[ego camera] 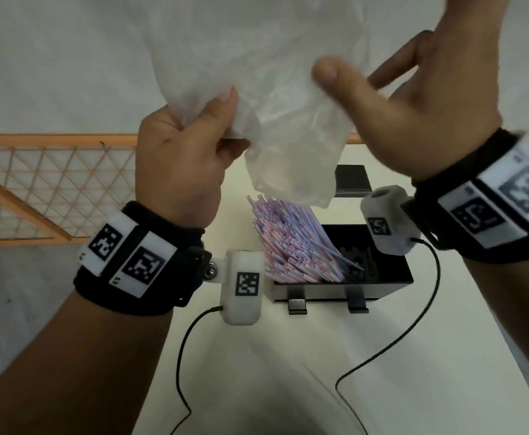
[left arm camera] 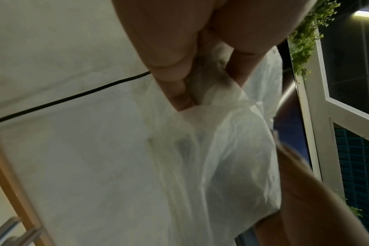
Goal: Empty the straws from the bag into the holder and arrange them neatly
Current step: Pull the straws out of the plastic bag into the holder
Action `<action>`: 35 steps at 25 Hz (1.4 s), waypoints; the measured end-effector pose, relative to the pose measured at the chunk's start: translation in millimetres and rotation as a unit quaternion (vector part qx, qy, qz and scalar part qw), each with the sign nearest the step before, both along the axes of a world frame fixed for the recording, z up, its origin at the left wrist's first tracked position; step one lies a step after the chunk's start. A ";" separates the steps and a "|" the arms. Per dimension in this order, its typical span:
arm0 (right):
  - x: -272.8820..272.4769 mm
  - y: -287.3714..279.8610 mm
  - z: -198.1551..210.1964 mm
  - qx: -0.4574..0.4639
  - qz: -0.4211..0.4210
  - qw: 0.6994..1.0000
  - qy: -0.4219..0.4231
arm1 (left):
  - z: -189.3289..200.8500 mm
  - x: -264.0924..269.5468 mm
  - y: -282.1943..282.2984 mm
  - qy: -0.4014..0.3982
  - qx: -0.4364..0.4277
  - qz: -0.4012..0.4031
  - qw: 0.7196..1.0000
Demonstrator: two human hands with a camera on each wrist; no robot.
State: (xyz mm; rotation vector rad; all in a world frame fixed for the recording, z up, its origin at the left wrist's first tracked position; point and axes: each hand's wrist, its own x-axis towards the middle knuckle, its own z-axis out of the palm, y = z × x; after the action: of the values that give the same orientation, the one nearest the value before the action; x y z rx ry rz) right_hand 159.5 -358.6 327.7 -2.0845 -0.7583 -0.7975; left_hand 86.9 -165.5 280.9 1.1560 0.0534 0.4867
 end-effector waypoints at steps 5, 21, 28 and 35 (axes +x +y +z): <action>-14.3 6.9 -21.7 -0.172 0.176 0.965 0.090 | 0.3 -8.9 -12.7 -0.071 0.033 -0.101 0.992; -7.8 -74.4 -108.4 -0.135 0.044 0.923 0.358 | -107.5 -5.4 42.7 0.290 0.241 0.177 0.909; -49.0 -79.9 -186.2 -0.242 0.063 0.874 0.417 | -172.0 -6.1 16.1 0.477 0.390 -0.013 0.787; -48.8 -69.5 -207.9 -0.212 0.073 0.889 0.399 | -191.4 -14.4 2.5 0.428 0.502 -0.037 0.750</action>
State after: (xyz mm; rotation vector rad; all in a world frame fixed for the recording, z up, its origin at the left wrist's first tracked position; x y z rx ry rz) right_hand 110.7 -428.1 119.8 -2.4088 -0.6284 0.3662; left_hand 72.6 -163.0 89.5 2.3779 0.6023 -0.2038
